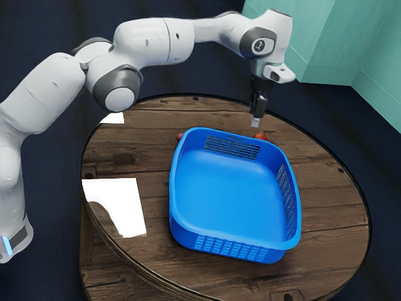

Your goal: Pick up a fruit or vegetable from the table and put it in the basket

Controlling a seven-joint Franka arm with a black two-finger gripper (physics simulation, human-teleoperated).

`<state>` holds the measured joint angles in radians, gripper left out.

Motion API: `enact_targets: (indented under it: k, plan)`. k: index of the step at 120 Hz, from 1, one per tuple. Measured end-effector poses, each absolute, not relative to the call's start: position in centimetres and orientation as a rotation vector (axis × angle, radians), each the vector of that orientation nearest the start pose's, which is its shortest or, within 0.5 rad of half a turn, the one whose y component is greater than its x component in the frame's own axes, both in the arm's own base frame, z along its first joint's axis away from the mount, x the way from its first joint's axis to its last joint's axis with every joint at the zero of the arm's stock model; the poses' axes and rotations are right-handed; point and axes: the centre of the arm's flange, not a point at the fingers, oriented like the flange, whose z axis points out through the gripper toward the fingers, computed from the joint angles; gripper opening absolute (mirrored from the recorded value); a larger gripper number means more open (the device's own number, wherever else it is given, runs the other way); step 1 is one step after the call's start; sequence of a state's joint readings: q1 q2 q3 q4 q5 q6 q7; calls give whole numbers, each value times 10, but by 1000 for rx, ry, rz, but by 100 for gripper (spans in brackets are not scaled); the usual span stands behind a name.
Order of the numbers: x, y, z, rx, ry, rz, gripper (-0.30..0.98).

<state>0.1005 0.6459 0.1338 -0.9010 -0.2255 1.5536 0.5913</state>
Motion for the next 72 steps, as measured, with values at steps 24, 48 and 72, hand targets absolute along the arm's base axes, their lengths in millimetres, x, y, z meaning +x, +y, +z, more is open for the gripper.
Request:
enact_targets:
  k: [24,48,72]
  plan:
    - [722,110,508,-3163,898,-141,68]
    - [717,136,497,-3132,1021,-137,68]
    - [715,141,486,-3103,1139,-128,68]
